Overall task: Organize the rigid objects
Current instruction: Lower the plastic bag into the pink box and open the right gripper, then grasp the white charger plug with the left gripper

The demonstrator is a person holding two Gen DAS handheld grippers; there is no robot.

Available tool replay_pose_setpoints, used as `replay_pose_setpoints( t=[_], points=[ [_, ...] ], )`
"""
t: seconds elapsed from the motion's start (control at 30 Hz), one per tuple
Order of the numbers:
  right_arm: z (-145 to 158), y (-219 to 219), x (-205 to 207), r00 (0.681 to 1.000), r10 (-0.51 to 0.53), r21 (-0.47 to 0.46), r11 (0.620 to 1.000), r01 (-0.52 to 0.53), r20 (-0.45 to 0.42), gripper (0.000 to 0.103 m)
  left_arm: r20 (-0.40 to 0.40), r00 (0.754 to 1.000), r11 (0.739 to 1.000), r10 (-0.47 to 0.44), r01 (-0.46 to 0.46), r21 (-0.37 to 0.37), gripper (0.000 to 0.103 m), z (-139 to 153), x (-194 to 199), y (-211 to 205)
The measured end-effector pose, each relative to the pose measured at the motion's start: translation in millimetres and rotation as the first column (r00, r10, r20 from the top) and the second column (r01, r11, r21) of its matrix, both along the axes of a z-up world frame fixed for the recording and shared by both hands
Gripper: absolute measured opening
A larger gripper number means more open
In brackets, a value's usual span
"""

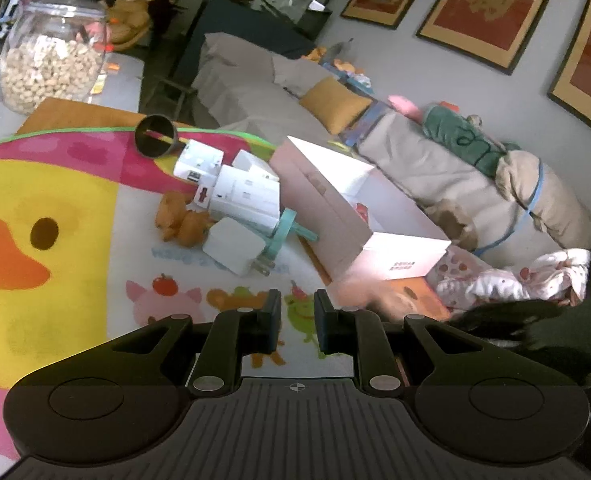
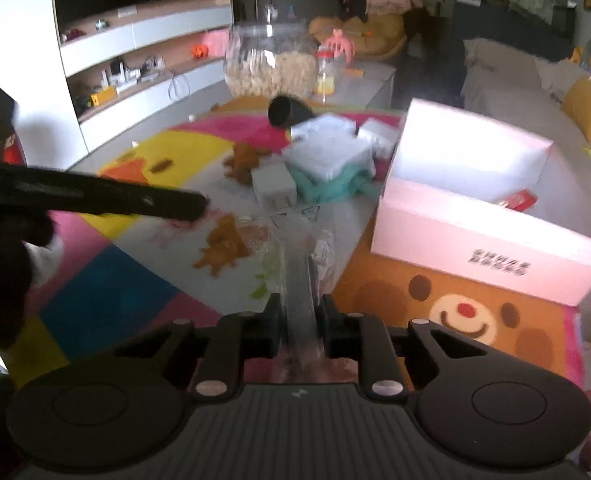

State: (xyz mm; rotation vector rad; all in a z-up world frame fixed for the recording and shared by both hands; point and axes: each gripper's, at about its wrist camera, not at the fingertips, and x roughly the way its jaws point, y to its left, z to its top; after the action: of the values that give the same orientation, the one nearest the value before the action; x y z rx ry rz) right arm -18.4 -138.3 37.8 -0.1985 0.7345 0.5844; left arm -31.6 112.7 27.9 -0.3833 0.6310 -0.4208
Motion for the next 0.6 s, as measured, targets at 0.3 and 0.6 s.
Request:
replay_pose_setpoints(
  t=[0.3, 0.6],
  points=[
    [105.5, -36.6, 38.4, 0.927, -0.285, 0.139, 0.956, 0.257, 0.246, 0.028, -0.015, 1.0, 1.0, 0.001, -0.001, 0.022, 0.019, -5.9, 2.2, -4.2],
    [73.6, -37.9, 77.8, 0.907, -0.38, 0.078, 0.925, 0.372, 0.183, 0.068, -0.005, 0.995, 0.977, 0.101, -0.099, 0.189, 0.019, -10.7, 8.8, -0.9]
  ],
)
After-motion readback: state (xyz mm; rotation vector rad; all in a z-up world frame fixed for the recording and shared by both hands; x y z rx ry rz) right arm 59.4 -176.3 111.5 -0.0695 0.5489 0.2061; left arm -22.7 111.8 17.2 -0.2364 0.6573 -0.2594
